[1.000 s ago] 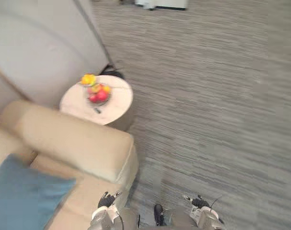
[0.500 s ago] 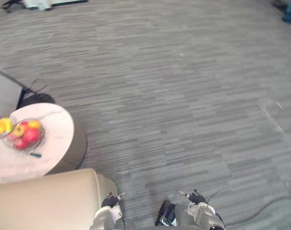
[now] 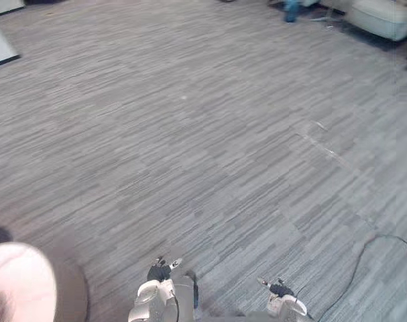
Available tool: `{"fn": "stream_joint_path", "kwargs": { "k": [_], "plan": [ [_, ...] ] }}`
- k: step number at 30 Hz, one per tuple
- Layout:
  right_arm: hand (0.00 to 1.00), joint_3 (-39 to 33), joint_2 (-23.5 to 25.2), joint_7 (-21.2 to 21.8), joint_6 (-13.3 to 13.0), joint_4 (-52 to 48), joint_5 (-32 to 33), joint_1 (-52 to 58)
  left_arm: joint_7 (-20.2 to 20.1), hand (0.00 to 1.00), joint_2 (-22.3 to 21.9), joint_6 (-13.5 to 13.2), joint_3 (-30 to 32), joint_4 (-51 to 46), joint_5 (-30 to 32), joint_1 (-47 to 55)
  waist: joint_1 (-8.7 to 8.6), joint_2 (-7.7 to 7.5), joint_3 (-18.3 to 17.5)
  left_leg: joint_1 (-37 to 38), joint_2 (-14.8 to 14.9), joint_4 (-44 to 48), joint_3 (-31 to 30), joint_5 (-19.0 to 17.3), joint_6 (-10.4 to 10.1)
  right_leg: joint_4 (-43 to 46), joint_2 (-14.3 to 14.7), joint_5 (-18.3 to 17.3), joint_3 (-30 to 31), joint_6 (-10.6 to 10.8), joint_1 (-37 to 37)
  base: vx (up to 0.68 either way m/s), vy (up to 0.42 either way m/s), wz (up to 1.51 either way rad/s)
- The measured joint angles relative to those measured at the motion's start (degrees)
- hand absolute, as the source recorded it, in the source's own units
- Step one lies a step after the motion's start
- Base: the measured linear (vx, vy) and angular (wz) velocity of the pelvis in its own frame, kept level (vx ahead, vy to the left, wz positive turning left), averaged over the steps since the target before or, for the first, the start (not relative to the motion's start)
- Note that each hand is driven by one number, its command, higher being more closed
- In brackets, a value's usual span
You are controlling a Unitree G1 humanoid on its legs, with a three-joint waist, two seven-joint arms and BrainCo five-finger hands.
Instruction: Pick up cushions and gather them together orderly.
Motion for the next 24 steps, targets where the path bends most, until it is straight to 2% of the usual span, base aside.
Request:
{"fn": "stream_joint_path", "kwargs": {
  "k": [1,2,3,4,5,6,8,9,10,11,12,13,14,16,17,18,19,20,21,22,23,24],
  "plan": [
    [0.00,0.18,0.00,0.14,0.27,-0.06,-0.09,0.05,-0.03,0.00,-0.06,0.11,-0.01,-0.24,0.00,0.05,0.30,-0.31,0.01,1.73,-0.06,0.08,2.10,-0.56,1.28,2.73,-0.54,0.08,1.92,1.30,-0.56,0.50,0.228,-1.09],
    [0.00,0.76,-0.03,0.19,0.36,-0.39,-0.15,0.13,-0.02,0.00,-0.14,0.22,-0.05,-0.32,0.00,0.39,0.53,-0.22,0.05,4.70,0.02,-0.08,4.88,-2.11,2.51,9.32,-0.70,0.66,4.09,3.77,-2.53,0.54,0.264,-1.29],
    [0.00,1.51,-0.08,0.40,0.31,-0.70,-0.16,0.14,-0.02,0.00,-0.11,0.35,-0.13,-0.25,-0.01,0.68,0.61,0.17,0.43,8.54,0.07,-1.14,7.11,-3.20,3.33,20.39,-0.62,3.21,4.86,9.87,-6.49,0.42,0.202,-1.30],
    [0.00,2.06,-0.10,0.62,0.34,-1.05,-0.25,-0.16,-0.02,0.00,-0.09,0.51,-0.36,-0.22,-0.01,0.54,0.37,0.67,1.14,11.93,0.17,-2.52,8.13,-3.71,3.34,28.98,-0.62,4.98,4.48,13.31,-10.18,0.38,0.175,-1.11],
    [0.00,2.01,-0.14,0.67,0.05,-2.23,-0.25,-0.33,0.05,0.00,-0.06,0.56,-0.95,0.16,-0.02,0.19,-0.18,1.33,1.57,15.69,0.50,-4.45,9.24,-3.90,3.20,37.04,-0.76,5.08,1.48,12.88,-13.82,0.35,0.134,-0.70],
    [0.00,1.99,-0.37,0.64,-0.58,-3.44,-0.33,-0.21,0.08,0.00,-0.15,0.57,-1.80,0.93,-0.01,-0.19,-0.94,2.17,1.49,19.03,1.35,-6.94,10.63,-4.03,2.97,39.83,-1.64,5.20,-4.45,10.58,-16.80,0.33,0.120,-0.55],
    [0.00,1.35,-0.34,0.59,-0.91,-4.61,-0.37,-0.37,0.15,0.00,0.05,0.50,-2.62,1.29,0.01,-0.74,-1.09,2.70,1.66,23.96,2.31,-11.68,13.35,-4.72,1.69,36.80,-3.90,5.19,-15.00,6.17,-20.37,0.39,0.094,-0.47],
    [0.00,0.49,-0.16,0.69,-1.10,-4.07,-0.36,-1.14,0.13,0.00,0.68,0.50,-2.74,2.16,0.01,-1.23,-1.24,2.13,1.97,26.56,2.36,-13.83,14.41,-4.76,1.30,31.03,-5.41,4.98,-22.58,3.02,-21.25,0.47,0.057,-0.48],
    [0.00,-0.30,-0.29,0.71,-1.13,-2.99,-0.36,-1.73,0.11,0.00,1.16,0.51,-3.17,3.06,0.02,-1.42,-1.45,2.04,1.92,27.54,2.66,-14.40,15.03,-4.97,0.63,25.97,-5.27,5.71,-26.43,1.19,-21.45,0.52,-0.020,-0.45],
    [0.00,-1.35,-0.55,0.66,-1.11,-1.67,-0.35,-2.31,0.08,0.00,1.80,0.52,-3.87,3.92,0.04,-1.49,-1.80,1.91,1.91,28.28,2.75,-14.45,14.95,-5.30,0.05,18.47,-3.99,7.85,-29.91,-1.38,-22.09,0.37,-0.064,-0.34],
    [0.00,-1.58,-0.85,0.62,-1.17,-0.52,-0.31,-2.51,0.06,0.00,2.39,0.53,-4.66,4.51,0.20,-1.48,-2.16,1.57,1.99,28.87,2.30,-14.44,14.37,-5.37,-0.08,11.76,-2.44,10.62,-29.98,-2.86,-22.30,0.51,-0.121,-0.25],
    [0.00,-1.67,-1.55,0.66,-0.96,0.42,-0.06,-2.52,0.00,0.00,3.14,0.53,-5.18,5.48,0.49,-1.31,-2.94,0.61,2.15,30.00,0.93,-14.35,12.57,-5.39,-0.12,4.18,-0.50,18.97,-27.75,-7.81,-21.80,0.53,-0.125,-0.37],
    [0.00,-2.25,-3.08,0.61,-0.90,1.00,-0.13,-3.20,0.06,0.00,2.48,0.80,-4.97,6.68,0.90,-1.51,-3.07,3.06,2.08,30.88,2.55,-13.57,10.39,-5.05,-0.70,3.87,1.65,18.82,-27.20,-8.89,-20.43,0.53,-0.119,-0.49],
    [0.00,-3.80,-3.97,0.61,-0.74,2.09,-0.08,-3.97,0.04,0.00,1.47,0.87,-3.91,6.77,1.04,-1.45,-3.05,5.12,2.11,28.71,3.99,-6.23,8.19,-2.98,-3.97,0.94,4.50,17.64,-25.63,-9.17,-18.19,0.52,-0.138,-0.68],
    [0.00,-4.08,-3.91,0.50,-0.67,2.11,-0.08,-3.53,0.02,0.00,0.95,0.88,-2.24,6.62,1.05,-1.44,-3.10,5.82,2.26,26.49,4.86,0.67,7.39,-0.97,-4.28,-0.37,6.06,17.00,-25.10,-9.09,-16.18,0.62,-0.150,-0.74],
    [0.00,-3.29,-4.00,0.41,-0.69,1.36,0.02,-2.82,0.04,0.00,0.75,1.06,-0.53,6.49,1.03,-1.52,-3.35,6.40,2.69,21.82,6.28,14.80,5.75,6.28,-3.31,-2.55,7.25,15.78,-23.40,-9.05,-11.79,0.51,-0.069,-0.63],
    [0.00,-2.79,-4.05,0.29,-0.67,1.30,0.01,-2.51,0.05,0.00,0.74,1.09,-0.42,6.26,1.03,-1.49,-3.24,6.32,2.88,18.80,6.91,22.23,5.06,14.32,-3.38,-3.97,7.75,15.37,-22.32,-9.05,-8.96,0.50,-0.008,-0.74],
    [0.00,-2.00,-3.89,0.09,-0.68,1.38,0.07,-2.35,0.01,0.00,0.77,1.06,-0.44,5.74,0.98,-1.07,-2.43,5.54,3.49,15.14,8.39,31.06,5.19,12.18,-1.51,-5.85,8.03,14.56,-20.19,-9.04,-5.27,0.37,0.008,-0.66],
    [0.00,-1.58,-3.62,-0.02,-0.69,1.44,0.08,-2.31,-0.02,0.00,0.80,0.94,-0.56,4.87,0.93,-0.99,-2.39,5.52,3.49,11.98,8.92,35.14,5.45,8.91,-0.01,-6.69,8.01,13.86,-18.91,-9.22,-3.12,0.43,-0.006,-0.73],
    [0.00,-1.33,-3.31,-0.05,-0.63,1.46,0.13,-2.38,-0.12,0.00,0.82,0.79,-0.78,4.05,0.95,-0.97,-2.04,4.85,3.64,8.63,8.89,36.09,5.53,6.49,0.07,-7.77,7.76,13.02,-17.36,-9.13,-1.22,0.38,0.006,-0.80],
    [0.00,-1.46,-3.02,-0.16,-0.58,1.46,0.43,-2.57,-0.19,0.00,0.71,0.62,-1.27,3.26,0.96,-0.95,-1.47,4.84,3.54,4.54,9.01,33.34,5.45,3.38,0.71,-8.96,7.52,12.27,-14.89,-9.01,0.54,0.46,0.050,-1.07],
    [0.00,-2.05,-2.76,-0.32,-0.58,1.61,0.60,-2.64,-0.22,0.00,0.54,0.45,-1.27,2.56,0.97,-0.92,-0.60,4.97,3.47,1.59,8.21,24.46,5.10,0.96,0.37,-9.88,6.88,11.58,-12.37,-7.81,2.13,0.39,0.085,-1.04]
  ]
}}
